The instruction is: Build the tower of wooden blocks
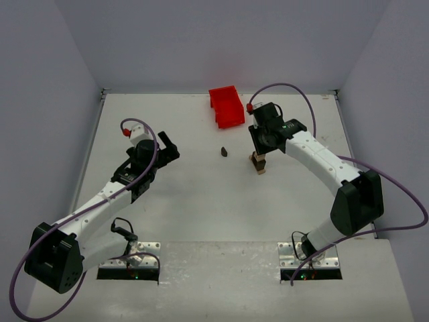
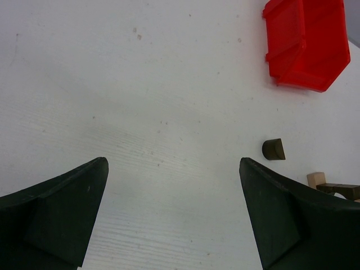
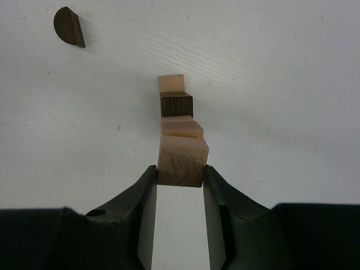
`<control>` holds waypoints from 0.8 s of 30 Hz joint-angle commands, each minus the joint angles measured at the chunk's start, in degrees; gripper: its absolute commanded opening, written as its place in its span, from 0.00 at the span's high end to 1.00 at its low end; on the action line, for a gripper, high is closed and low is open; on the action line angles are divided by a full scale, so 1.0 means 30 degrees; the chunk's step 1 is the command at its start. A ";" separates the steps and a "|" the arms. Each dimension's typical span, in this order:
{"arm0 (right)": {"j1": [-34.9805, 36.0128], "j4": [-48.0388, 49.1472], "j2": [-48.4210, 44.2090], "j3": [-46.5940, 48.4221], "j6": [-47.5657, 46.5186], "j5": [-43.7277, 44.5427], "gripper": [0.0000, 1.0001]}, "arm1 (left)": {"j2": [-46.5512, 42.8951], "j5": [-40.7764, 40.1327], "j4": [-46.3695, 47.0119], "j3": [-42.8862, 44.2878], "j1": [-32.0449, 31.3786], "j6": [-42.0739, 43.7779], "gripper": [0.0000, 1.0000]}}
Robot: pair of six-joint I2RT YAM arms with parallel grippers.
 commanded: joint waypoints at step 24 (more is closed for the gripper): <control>-0.0004 0.0262 0.0528 0.0732 -0.0917 -0.0151 0.60 | -0.0022 0.0438 0.1176 0.0003 0.0008 0.0364 0.00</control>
